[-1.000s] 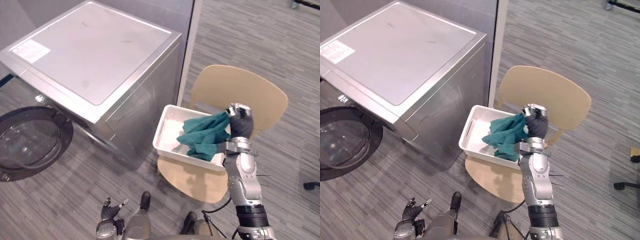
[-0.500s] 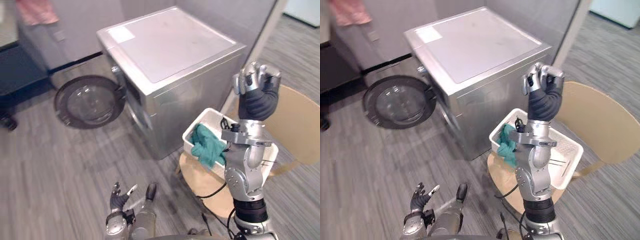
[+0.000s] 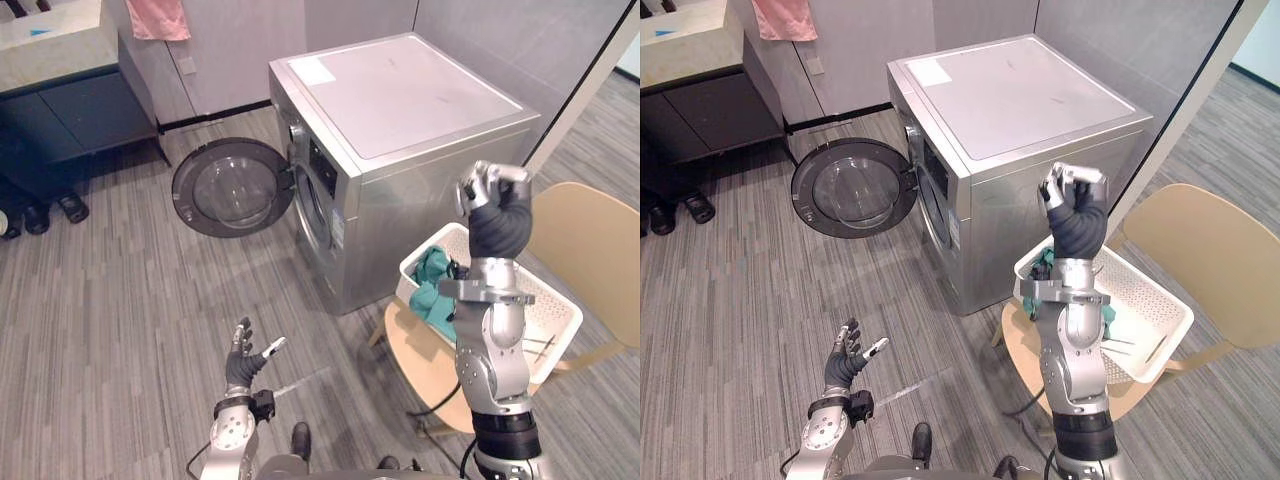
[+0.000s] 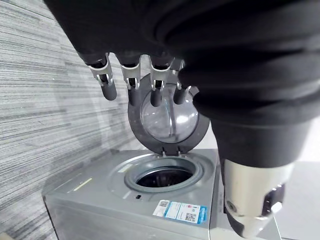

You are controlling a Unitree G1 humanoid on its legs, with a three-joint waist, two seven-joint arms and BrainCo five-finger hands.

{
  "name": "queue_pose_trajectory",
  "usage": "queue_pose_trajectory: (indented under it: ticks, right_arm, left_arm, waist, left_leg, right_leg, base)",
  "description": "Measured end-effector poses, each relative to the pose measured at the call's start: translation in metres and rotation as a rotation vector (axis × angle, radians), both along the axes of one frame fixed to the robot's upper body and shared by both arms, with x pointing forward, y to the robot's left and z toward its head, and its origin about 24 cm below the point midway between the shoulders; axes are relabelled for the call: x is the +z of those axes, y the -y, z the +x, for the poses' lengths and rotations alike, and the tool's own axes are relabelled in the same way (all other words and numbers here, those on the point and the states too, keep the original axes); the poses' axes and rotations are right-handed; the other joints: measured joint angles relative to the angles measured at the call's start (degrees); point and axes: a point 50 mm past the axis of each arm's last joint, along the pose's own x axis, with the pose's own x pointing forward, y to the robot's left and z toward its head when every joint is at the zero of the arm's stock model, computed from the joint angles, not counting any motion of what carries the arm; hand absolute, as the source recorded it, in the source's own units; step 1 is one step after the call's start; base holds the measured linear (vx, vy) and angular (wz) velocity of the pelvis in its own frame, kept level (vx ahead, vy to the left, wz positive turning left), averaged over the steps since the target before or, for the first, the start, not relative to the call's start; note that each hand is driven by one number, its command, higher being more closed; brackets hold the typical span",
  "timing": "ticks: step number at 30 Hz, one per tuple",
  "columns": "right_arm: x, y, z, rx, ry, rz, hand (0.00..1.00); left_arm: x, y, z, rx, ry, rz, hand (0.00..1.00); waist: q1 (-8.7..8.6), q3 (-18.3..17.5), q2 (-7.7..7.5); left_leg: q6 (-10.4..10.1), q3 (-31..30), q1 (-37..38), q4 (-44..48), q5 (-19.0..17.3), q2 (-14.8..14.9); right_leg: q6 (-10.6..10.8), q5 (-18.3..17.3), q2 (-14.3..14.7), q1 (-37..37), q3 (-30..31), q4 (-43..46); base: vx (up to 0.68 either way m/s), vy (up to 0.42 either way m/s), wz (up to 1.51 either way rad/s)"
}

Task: Pick up the laundry basket with both hands and put the clothes into the washing machine.

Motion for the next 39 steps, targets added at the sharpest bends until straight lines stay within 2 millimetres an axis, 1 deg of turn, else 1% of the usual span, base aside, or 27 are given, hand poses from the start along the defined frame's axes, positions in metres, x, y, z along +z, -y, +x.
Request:
queue_pose_trajectory:
  ticks: [1, 3, 6, 8, 11, 13, 15, 17, 18, 19, 21, 22, 23, 24, 25, 26, 27, 28, 29, 31, 32, 33, 34, 35, 36, 38, 39]
  right_arm:
    - [-0.007, 0.003, 0.000, -0.025, -0.037, -0.020, 0.00]
    - [-0.038, 0.017, -0.001, -0.116, -0.193, -0.089, 0.00]
    - [-0.066, 0.032, -0.006, -0.224, -0.347, -0.160, 0.00]
    - [-0.073, 0.039, -0.010, -0.274, -0.391, -0.190, 0.00]
    - [-0.081, 0.047, -0.011, -0.333, -0.435, -0.223, 0.00]
    - [-0.092, 0.053, -0.013, -0.367, -0.489, -0.228, 0.00]
    - [-0.096, 0.055, -0.014, -0.376, -0.512, -0.227, 0.00]
    - [-0.098, 0.055, -0.016, -0.376, -0.524, -0.231, 0.00]
    - [-0.098, 0.055, -0.016, -0.377, -0.525, -0.231, 0.00]
    - [-0.099, 0.056, -0.016, -0.379, -0.530, -0.235, 0.00]
    - [-0.099, 0.059, -0.016, -0.387, -0.539, -0.244, 0.00]
    - [-0.099, 0.060, -0.016, -0.392, -0.543, -0.247, 0.00]
    - [-0.104, 0.061, -0.016, -0.401, -0.563, -0.251, 0.00]
    - [-0.109, 0.064, -0.017, -0.407, -0.587, -0.271, 0.00]
    - [-0.111, 0.064, -0.017, -0.408, -0.598, -0.281, 0.00]
    - [-0.115, 0.063, -0.017, -0.406, -0.616, -0.292, 0.00]
    - [-0.123, 0.061, -0.020, -0.397, -0.652, -0.288, 0.00]
    - [-0.125, 0.060, -0.021, -0.390, -0.660, -0.291, 0.00]
    - [-0.127, 0.056, -0.020, -0.376, -0.670, -0.295, 0.00]
    - [-0.131, 0.050, -0.016, -0.352, -0.688, -0.306, 0.00]
    - [-0.134, 0.048, -0.014, -0.344, -0.699, -0.319, 0.00]
    - [-0.138, 0.046, -0.011, -0.333, -0.720, -0.338, 0.00]
    - [-0.142, 0.043, -0.008, -0.309, -0.733, -0.349, 0.00]
    - [-0.143, 0.040, -0.007, -0.297, -0.737, -0.354, 0.00]
    - [-0.143, 0.037, -0.005, -0.287, -0.734, -0.376, 0.00]
    - [-0.141, 0.036, 0.001, -0.287, -0.728, -0.404, 0.00]
    - [-0.141, 0.038, 0.005, -0.295, -0.732, -0.434, 0.00]
  left_arm:
    - [-0.002, 0.000, -0.002, -0.004, -0.010, 0.010, 0.00]
    - [-0.011, -0.003, -0.007, -0.029, -0.063, 0.041, 0.00]
    - [-0.022, -0.005, -0.017, -0.052, -0.137, 0.074, 0.00]
    - [-0.027, -0.006, -0.023, -0.056, -0.168, 0.084, 0.00]
    - [-0.034, -0.006, -0.026, -0.082, -0.208, 0.100, 0.00]
    - [-0.040, -0.005, -0.025, -0.097, -0.241, 0.097, 0.00]
    - [-0.044, -0.005, -0.026, -0.099, -0.263, 0.098, 0.00]
    - [-0.048, -0.007, -0.027, -0.100, -0.289, 0.102, 0.00]
    - [-0.050, -0.007, -0.029, -0.096, -0.298, 0.103, 0.00]
    - [-0.053, -0.008, -0.033, -0.093, -0.318, 0.103, 0.00]
    - [-0.059, -0.008, -0.040, -0.094, -0.365, 0.107, 0.00]
    - [-0.059, -0.008, -0.041, -0.096, -0.369, 0.112, 0.00]
    - [-0.060, -0.009, -0.043, -0.099, -0.377, 0.118, 0.00]
    - [-0.063, -0.009, -0.048, -0.098, -0.396, 0.116, 0.00]
    - [-0.065, -0.009, -0.051, -0.098, -0.411, 0.113, 0.00]
    - [-0.070, -0.009, -0.057, -0.097, -0.448, 0.111, 0.00]
    - [-0.072, -0.013, -0.059, -0.094, -0.466, 0.123, 0.00]
    - [-0.073, -0.015, -0.058, -0.098, -0.469, 0.131, 0.00]
    - [-0.073, -0.018, -0.055, -0.103, -0.474, 0.142, 0.00]
    - [-0.074, -0.022, -0.054, -0.104, -0.483, 0.154, 0.00]
    - [-0.074, -0.023, -0.054, -0.104, -0.484, 0.159, 0.00]
    - [-0.073, -0.025, -0.054, -0.103, -0.480, 0.166, 0.00]
    - [-0.072, -0.028, -0.053, -0.101, -0.481, 0.174, 0.00]
    - [-0.072, -0.029, -0.053, -0.101, -0.480, 0.178, 0.00]
    - [-0.070, -0.030, -0.047, -0.100, -0.464, 0.185, 0.00]
    - [-0.068, -0.031, -0.038, -0.082, -0.445, 0.193, 0.00]
    - [-0.067, -0.032, -0.033, -0.080, -0.442, 0.196, 0.00]
  waist:
    - [-0.07, 0.0, 0.07]
    - [-0.16, 0.0, 0.15]
    - [-0.68, 0.0, 0.23]
    - [-1.55, 0.0, 0.32]
    - [-1.80, 0.1, 0.39]
    - [-1.97, 1.1, 0.92]
    - [-1.92, 2.3, 1.22]
    - [-1.71, 3.9, 0.87]
    - [-1.66, 4.3, 0.73]
    - [-1.55, 4.7, 0.14]
    - [-1.60, 4.9, 0.23]
    - [-1.60, 5.0, 0.14]
    - [-1.39, 5.2, -0.10]
    - [-1.32, 4.9, 0.45]
    - [-1.28, 4.8, 1.11]
    - [-1.14, 4.8, 2.68]
    - [-1.45, 4.1, 0.60]
    - [-1.49, 3.9, -0.10]
    - [-1.69, 4.0, -1.11]
    - [-1.79, 4.0, -1.06]
    - [-1.79, 4.0, -1.06]
    - [-1.73, 4.1, -0.88]
    - [-1.88, 4.2, -0.63]
    - [-1.88, 4.3, -0.45]
    - [-1.70, 4.6, 0.13]
    - [-1.67, 4.9, 0.50]
    - [-1.64, 5.1, 0.89]
  left_leg:
    - [0.2, 0.1, 0.2, -0.3, 0.2, -0.1]
    - [0.4, 0.4, 0.2, -0.4, 0.2, -0.3]
    - [0.5, 1.1, 0.5, -0.4, 0.3, -0.2]
    - [0.4, 1.7, 0.6, -0.4, 0.3, 0.0]
    - [0.6, 3.0, -0.7, 1.9, -0.7, 0.5]
    - [0.7, 3.8, -4.0, 11.7, -5.8, 1.9]
    - [0.3, 4.2, -5.7, 18.7, -8.2, 3.0]
    - [0.3, 2.8, -9.4, 30.1, -8.5, 4.2]
    - [0.1, 2.4, -10.6, 32.7, -8.6, 4.2]
    - [-0.5, 1.0, -11.6, 34.6, -9.7, 4.1]
    - [-0.8, -2.5, -12.8, 33.4, -10.5, 2.8]
    - [-0.8, -3.5, -13.2, 32.3, -10.5, 2.0]
    - [-0.9, -6.4, -13.5, 28.5, -10.5, 0.5]
    - [-1.1, -9.2, -12.8, 24.1, -10.3, -0.3]
    - [-1.2, -10.1, -12.5, 22.6, -10.3, -0.3]
    - [-1.0, -10.4, -12.1, 23.1, -10.5, 0.3]
    - [0.0, -6.9, -11.8, 24.5, -13.2, -1.1]
    - [0.6, -5.4, -11.6, 24.9, -14.4, -1.8]
    - [1.8, -2.3, -10.5, 25.1, -16.1, -2.9]
    - [4.1, 2.5, -7.7, 25.1, -17.2, -3.1]
    - [4.6, 3.3, -6.6, 25.1, -17.4, -3.2]
    - [4.9, 3.7, -4.7, 24.9, -17.5, -3.3]
    - [5.7, 3.3, -2.7, 24.4, -17.8, -3.1]
    - [5.7, 3.3, -1.8, 23.8, -17.8, -3.0]
    - [5.7, 3.0, -0.3, 22.2, -17.8, -2.8]
    - [5.7, 2.1, 0.1, 21.3, -17.8, -1.8]
    - [5.7, 1.1, 0.1, 21.4, -17.8, -1.1]
  right_leg:
    - [0.1, 0.1, 0.0, 0.0, 0.2, -0.1]
    - [0.2, 0.1, -0.1, -0.3, 1.2, -0.3]
    - [0.3, 0.3, 0.1, -0.3, 2.0, -0.5]
    - [0.1, 0.5, 0.3, -0.5, 2.5, -0.6]
    - [0.1, 0.4, 0.9, -1.4, 3.9, -0.5]
    - [-0.2, -0.1, 1.2, -1.1, 5.0, 0.3]
    - [-0.9, -1.1, 1.4, -0.6, 6.2, 1.3]
    - [-1.9, -1.6, 1.9, 0.5, 9.0, 1.2]
    - [-2.2, -1.7, 2.1, 0.8, 9.8, 1.1]
    - [-2.3, -1.8, 2.1, 0.9, 10.9, 0.9]
    - [-2.3, -2.4, 2.1, 0.9, 14.7, 0.8]
    - [-1.6, -2.8, 2.0, 0.9, 15.8, 0.7]
    - [-1.2, -3.0, 1.7, 0.9, 17.9, 0.8]
    - [-0.2, -3.7, 2.1, 0.8, 20.1, 1.0]
    - [0.3, -3.9, 2.6, 0.7, 21.3, 1.4]
    - [1.5, -5.2, 3.0, 0.4, 24.2, 3.4]
    - [2.7, -7.1, 0.9, -1.4, 27.2, 5.8]
    - [3.3, -7.8, 0.0, -2.1, 28.3, 6.8]
    - [4.2, -7.8, -1.9, -3.1, 30.3, 9.3]
    - [4.9, -6.2, -3.6, -5.5, 29.5, 14.4]
    - [4.6, -5.6, -4.1, -5.8, 28.5, 15.8]
    - [3.9, -4.2, -5.1, -6.4, 25.3, 18.5]
    - [3.8, -4.5, -5.7, -7.0, 21.9, 21.1]
    - [3.3, -5.2, -6.0, -7.3, 20.2, 22.0]
    - [2.5, -7.2, -5.3, -8.2, 16.5, 21.6]
    - [2.0, -7.5, -2.5, -10.3, 15.7, 19.4]
    - [1.4, -7.1, 0.1, -11.9, 15.8, 16.3]
  base:
    - [-0.08, 0.069, -0.08]
    - [-0.07, 0.060, -0.08]
    - [0.00, 0.012, -0.12]
    - [0.04, -0.007, -0.17]
    - [0.05, -0.033, -0.27]
    - [0.05, -0.046, -0.23]
    - [0.03, -0.045, -0.32]
    - [0.02, -0.074, -0.55]
    - [0.01, -0.033, -0.60]
    - [0.03, -0.011, -0.65]
    - [0.08, 0.041, -0.79]
    - [0.11, 0.084, -0.84]
    - [0.14, 0.137, -0.95]
    - [0.19, 0.202, -1.05]
    - [0.26, 0.285, -1.22]
    - [0.29, 0.325, -1.22]
    - [0.26, 0.281, -1.14]
    - [0.29, 0.277, -1.05]
    - [0.31, 0.272, -1.08]
    - [0.32, 0.262, -1.09]
    - [0.32, 0.206, -0.76]
    - [0.38, 0.192, -0.65]
    - [0.29, 0.114, -0.55]
    - [0.27, 0.058, -0.37]
    - [0.23, -0.003, -0.21]
    - [0.21, -0.058, -0.09]
    - [0.14, -0.076, 0.04]
